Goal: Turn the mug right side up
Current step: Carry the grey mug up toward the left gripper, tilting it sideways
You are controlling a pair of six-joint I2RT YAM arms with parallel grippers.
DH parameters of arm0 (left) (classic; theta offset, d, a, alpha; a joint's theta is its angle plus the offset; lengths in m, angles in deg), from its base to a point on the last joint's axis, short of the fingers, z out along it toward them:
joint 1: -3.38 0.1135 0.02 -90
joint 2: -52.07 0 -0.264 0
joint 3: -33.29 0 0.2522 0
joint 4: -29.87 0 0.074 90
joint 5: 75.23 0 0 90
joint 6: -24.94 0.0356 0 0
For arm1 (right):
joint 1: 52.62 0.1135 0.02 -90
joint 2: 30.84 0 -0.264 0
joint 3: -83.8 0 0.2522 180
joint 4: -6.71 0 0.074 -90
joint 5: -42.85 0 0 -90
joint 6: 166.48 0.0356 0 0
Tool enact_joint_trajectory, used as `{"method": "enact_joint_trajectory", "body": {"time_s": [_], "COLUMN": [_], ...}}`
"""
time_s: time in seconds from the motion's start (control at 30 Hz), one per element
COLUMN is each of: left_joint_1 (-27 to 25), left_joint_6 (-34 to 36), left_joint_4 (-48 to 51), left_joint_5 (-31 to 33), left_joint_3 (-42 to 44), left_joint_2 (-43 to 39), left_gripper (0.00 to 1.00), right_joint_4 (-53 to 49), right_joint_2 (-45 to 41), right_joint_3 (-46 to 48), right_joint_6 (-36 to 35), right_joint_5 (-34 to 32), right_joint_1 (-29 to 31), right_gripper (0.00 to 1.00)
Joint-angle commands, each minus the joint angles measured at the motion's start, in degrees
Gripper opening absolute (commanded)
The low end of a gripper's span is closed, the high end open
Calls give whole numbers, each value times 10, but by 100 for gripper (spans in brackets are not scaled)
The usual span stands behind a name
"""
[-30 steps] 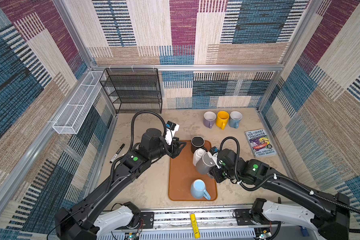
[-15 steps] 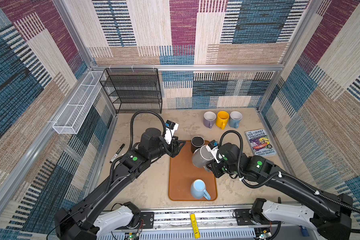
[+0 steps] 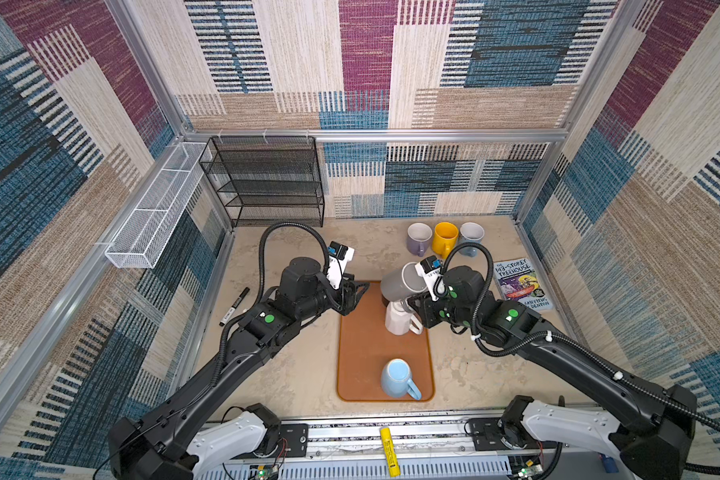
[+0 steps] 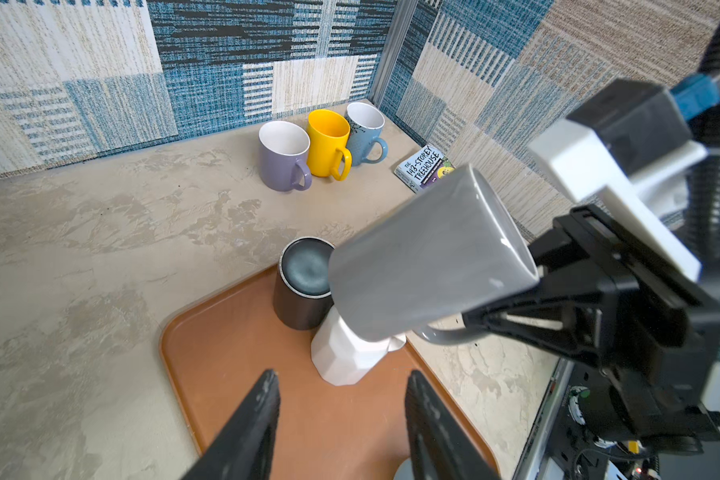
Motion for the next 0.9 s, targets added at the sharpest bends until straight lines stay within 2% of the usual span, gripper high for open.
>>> {"method": "enact_joint_trajectory", "body": {"time_s": [0.0, 0.23, 0.4, 0.6, 0.87], "left_joint_1": [2, 8, 14, 24, 56], "left_joint_6": [-19, -41, -53, -79, -127], "left_joint_4": [-21, -42, -66, -118, -203], "left_joint_5": [13, 2, -19, -36, -118], "left_joint_3": [6, 21, 31, 53, 65], "left_joint_2": [-7, -9, -16, -31, -28], "left_gripper": [50, 50, 50, 50, 50], "right_joint_4": [138, 218, 299, 388, 500], "right_joint_2": [18, 66, 79, 88, 113], "right_joint_3": [-13, -42, -40, -37, -49], "right_joint_6": [-21, -33, -11, 27, 86], "right_joint_5": [35, 110, 211, 310, 422], "right_joint_1": [-18, -71, -112, -135, -144], "right_gripper": [0, 0, 0, 0, 0]}}
